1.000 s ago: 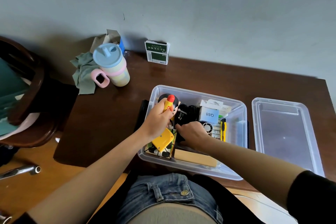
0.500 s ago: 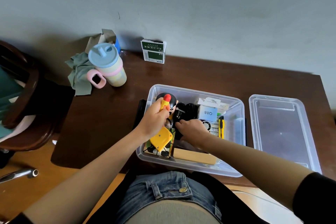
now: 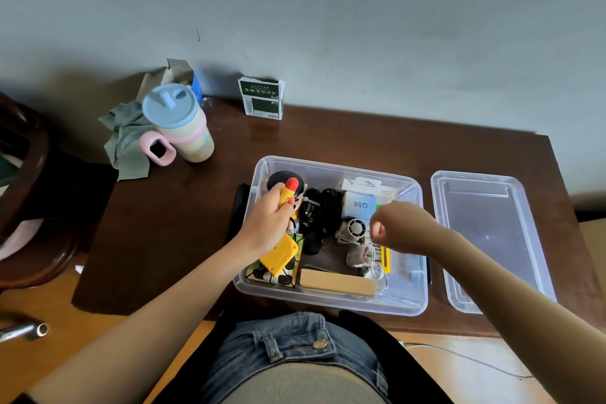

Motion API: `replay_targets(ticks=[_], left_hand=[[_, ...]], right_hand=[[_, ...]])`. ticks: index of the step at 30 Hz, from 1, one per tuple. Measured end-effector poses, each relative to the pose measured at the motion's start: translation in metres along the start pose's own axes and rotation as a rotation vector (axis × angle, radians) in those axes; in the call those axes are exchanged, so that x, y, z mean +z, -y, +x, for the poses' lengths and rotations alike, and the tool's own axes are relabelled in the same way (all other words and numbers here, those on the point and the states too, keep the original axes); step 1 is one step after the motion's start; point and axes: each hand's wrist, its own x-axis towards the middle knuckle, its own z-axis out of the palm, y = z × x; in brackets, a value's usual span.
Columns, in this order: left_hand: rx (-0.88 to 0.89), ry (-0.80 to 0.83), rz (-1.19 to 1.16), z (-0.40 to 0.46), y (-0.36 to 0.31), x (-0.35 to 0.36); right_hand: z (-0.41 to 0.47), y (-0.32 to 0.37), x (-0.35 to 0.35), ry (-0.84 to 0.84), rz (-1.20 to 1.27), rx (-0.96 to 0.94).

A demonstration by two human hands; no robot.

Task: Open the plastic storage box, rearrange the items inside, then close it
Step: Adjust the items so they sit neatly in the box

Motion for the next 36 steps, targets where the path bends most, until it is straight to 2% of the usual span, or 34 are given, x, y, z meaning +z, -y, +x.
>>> replay_targets(ticks=[5, 12, 17, 27, 36], left_hand=[[0.017, 0.005, 0.053, 0.001, 0.001, 0.007], [0.04, -0.021, 0.086, -0.005, 0.003, 0.008], [0.061, -0.029, 0.084, -0.005, 0.004, 0.011], [0.036, -0.02, 0.11, -0.004, 0.004, 0.009], [0.046, 0.012, 0.234, 0.0, 0.004, 0.016]], right_hand=[[-0.001, 0.0, 0.026, 0.171, -0.183, -0.033], [0.009, -0.012, 0.05, 0.051, -0.327, -0.027], [0.014, -0.009, 0.066, 0.119, -0.425, -0.053], [0.023, 0.0, 0.086, 0.085, -0.381, 0.074], [0.019, -0.002, 0.084, 0.104, -0.428, 0.045]])
